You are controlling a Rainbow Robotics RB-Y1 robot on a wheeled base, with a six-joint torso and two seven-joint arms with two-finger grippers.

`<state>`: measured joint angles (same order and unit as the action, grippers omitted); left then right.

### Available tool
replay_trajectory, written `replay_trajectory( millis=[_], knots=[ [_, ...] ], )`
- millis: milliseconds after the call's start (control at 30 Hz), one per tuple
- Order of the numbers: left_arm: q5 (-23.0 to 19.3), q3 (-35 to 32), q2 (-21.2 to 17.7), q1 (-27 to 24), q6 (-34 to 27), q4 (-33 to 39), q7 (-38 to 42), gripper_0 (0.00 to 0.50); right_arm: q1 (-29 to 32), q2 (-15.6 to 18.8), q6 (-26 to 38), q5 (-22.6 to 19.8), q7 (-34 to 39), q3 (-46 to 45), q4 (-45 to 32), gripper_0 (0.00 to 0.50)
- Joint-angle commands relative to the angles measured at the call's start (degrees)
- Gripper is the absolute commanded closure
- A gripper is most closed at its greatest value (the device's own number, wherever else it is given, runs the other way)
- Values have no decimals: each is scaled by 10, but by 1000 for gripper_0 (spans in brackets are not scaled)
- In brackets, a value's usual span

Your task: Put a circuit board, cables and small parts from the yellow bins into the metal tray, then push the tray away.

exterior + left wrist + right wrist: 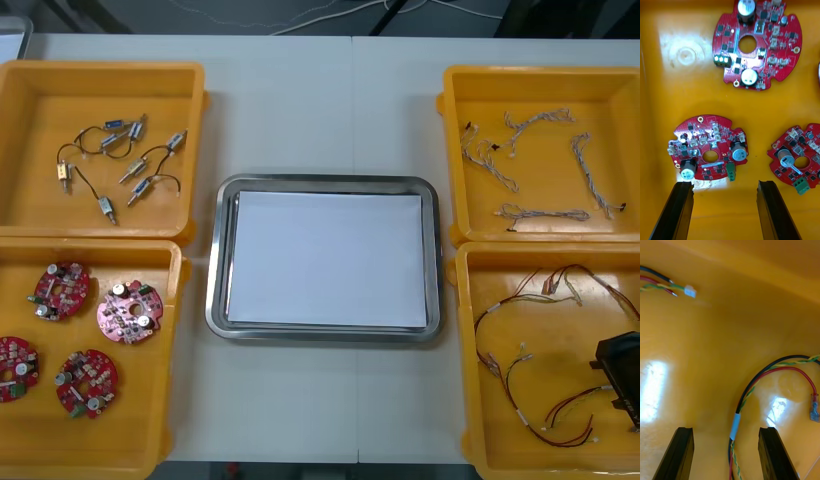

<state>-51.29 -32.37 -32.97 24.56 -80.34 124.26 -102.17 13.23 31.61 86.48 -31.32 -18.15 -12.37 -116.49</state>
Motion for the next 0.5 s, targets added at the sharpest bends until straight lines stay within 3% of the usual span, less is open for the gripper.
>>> replay_trajectory(
  millis=[33, 267, 500],
  knots=[
    [16, 15, 22, 15, 8, -19, -59, 0, 19, -21, -4, 13, 12, 5, -4, 0],
    [51, 34, 30, 15, 14, -24, -54, 0, 22, -24, -5, 13, 11, 6, -4, 0],
    [71, 70, 30, 10, 62, -63, -49, 0, 29, -28, -17, 13, 9, 6, -4, 0]
  ],
)
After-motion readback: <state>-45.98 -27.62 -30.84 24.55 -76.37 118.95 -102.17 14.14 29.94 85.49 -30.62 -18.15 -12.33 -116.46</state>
